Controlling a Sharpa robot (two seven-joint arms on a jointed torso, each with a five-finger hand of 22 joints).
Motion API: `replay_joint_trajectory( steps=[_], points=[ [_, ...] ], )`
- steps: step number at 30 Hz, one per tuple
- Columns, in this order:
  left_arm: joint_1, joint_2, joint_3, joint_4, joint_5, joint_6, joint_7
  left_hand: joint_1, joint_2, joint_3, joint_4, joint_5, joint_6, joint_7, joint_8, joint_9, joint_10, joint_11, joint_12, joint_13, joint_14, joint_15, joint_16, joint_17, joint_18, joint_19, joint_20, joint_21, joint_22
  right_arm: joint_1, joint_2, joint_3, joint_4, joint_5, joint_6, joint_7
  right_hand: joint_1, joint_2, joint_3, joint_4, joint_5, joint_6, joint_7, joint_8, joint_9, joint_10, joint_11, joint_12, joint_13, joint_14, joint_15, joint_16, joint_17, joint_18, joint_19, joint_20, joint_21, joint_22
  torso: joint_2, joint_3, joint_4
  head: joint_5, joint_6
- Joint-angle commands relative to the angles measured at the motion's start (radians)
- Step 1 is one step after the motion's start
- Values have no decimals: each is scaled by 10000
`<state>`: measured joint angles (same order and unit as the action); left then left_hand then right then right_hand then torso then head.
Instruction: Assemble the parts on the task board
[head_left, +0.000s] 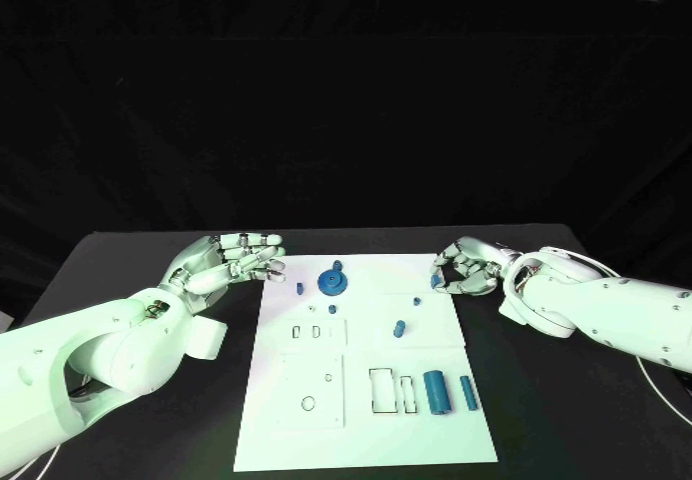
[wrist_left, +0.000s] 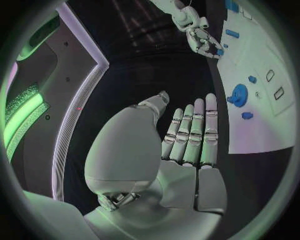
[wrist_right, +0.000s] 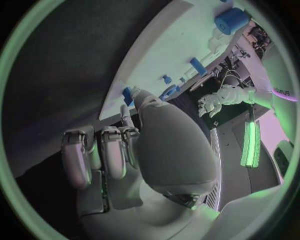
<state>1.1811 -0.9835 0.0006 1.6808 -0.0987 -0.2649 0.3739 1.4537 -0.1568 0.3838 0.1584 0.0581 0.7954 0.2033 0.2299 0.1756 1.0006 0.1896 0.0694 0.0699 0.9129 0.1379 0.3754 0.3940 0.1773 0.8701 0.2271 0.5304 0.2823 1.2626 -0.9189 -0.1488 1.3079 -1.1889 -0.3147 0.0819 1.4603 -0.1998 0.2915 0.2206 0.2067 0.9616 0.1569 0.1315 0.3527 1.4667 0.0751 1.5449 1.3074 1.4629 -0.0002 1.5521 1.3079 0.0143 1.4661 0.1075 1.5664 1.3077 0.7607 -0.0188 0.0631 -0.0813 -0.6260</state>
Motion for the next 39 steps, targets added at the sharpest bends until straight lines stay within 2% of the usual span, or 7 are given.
replay_joint_trajectory(
  steps=[1, 7, 15, 21, 25, 31, 39],
  points=[
    [4, 9, 5, 11, -35, 200, 26, -62, 21, 13, -18, -47, -79, 398, -44, 11, -41, -7, -30, -9, -84, -1, 40, 13, -8, -86, -4, 35, 13, -17, 39, 0, -13, -140, 241, -75, 2, 133, 51, -19, -27, 74, -10, 52, 7, 851, -27, 33, 2421, 972, -16, 36, 2170, -143, 1047, -32, 44, 2631, 0, 9, -3, 56, -3],
    [4, 10, 5, 3, -37, 200, 11, -66, 22, 14, -19, -48, -79, 399, -44, 12, -42, -6, -29, -8, -89, 0, 42, 16, -7, -93, -2, 41, 17, -97, 112, -1, -48, -149, 252, -105, -22, 183, 131, 2, -22, 159, -33, 93, 20, 871, -43, 56, 2443, 975, -31, 39, 2181, -143, 1047, -45, 44, 2631, 7, 11, 14, 72, -2],
    [4, 7, 5, -11, -40, 213, -10, -67, 23, 15, -20, -48, -79, 399, -44, 12, -43, -6, -28, -8, -94, 1, 41, 18, -8, -99, -1, 43, 18, -179, 176, -1, -101, -316, 207, -221, -83, 342, 386, 32, 7, 427, -152, 242, 71, 921, -144, 113, 2497, 973, -117, 36, 2174, -143, 1047, -113, 44, 2631, 5, 1, 5, 64, -38],
    [4, 8, 5, -17, -41, 234, -30, -67, 23, 15, -20, -48, -79, 399, -44, 12, -43, -6, -28, -8, -94, 1, 41, 18, -8, -99, -1, 43, 18, -190, 190, 0, -86, -348, 44, -249, -106, 397, 499, 15, 17, 555, -213, 331, 106, 926, -197, 117, 2502, 974, -165, 37, 2177, -143, 1047, -158, 44, 2631, 0, 6, -6, 66, -44],
    [4, 10, 5, -22, -41, 249, -44, -67, 23, 15, -20, -48, -79, 399, -44, 12, -43, -6, -28, -8, -94, 1, 41, 18, -8, -99, -1, 43, 18, -193, 192, 0, -42, -356, -215, -216, -109, 415, 550, -3, 18, 613, -245, 376, 126, 939, -225, 132, 2516, 976, -189, 38, 2183, -143, 1047, -180, 44, 2631, -2, 2, 4, 67, -40],
    [3, 17, 5, -38, -47, 275, -62, -68, 23, 17, -25, -48, -81, 400, -45, 13, -46, -4, -26, -7, -108, 4, 38, 20, -8, -114, 3, 49, 22, -195, 159, 3, 161, -266, -937, -242, -101, 449, 634, -45, 19, 688, -290, 443, 156, 944, -267, 138, 2522, 978, -223, 41, 2192, -143, 1047, -213, 44, 2631, -9, 2, 3, 79, -26],
    [0, 40, 4, -102, -56, 294, -91, -68, 23, 18, -29, -49, -82, 400, -45, 13, -48, -4, -25, -6, -118, 6, 36, 22, -9, -125, 5, 53, 25, -36, 102, 52, 724, -176, -1312, -1018, -59, 503, 775, -135, 21, 739, -336, 515, 191, 855, -320, 24, 2418, 982, -255, 45, 2208, -143, 1047, -251, 44, 2631, -37, -10, -8, 128, -41]
  ],
)
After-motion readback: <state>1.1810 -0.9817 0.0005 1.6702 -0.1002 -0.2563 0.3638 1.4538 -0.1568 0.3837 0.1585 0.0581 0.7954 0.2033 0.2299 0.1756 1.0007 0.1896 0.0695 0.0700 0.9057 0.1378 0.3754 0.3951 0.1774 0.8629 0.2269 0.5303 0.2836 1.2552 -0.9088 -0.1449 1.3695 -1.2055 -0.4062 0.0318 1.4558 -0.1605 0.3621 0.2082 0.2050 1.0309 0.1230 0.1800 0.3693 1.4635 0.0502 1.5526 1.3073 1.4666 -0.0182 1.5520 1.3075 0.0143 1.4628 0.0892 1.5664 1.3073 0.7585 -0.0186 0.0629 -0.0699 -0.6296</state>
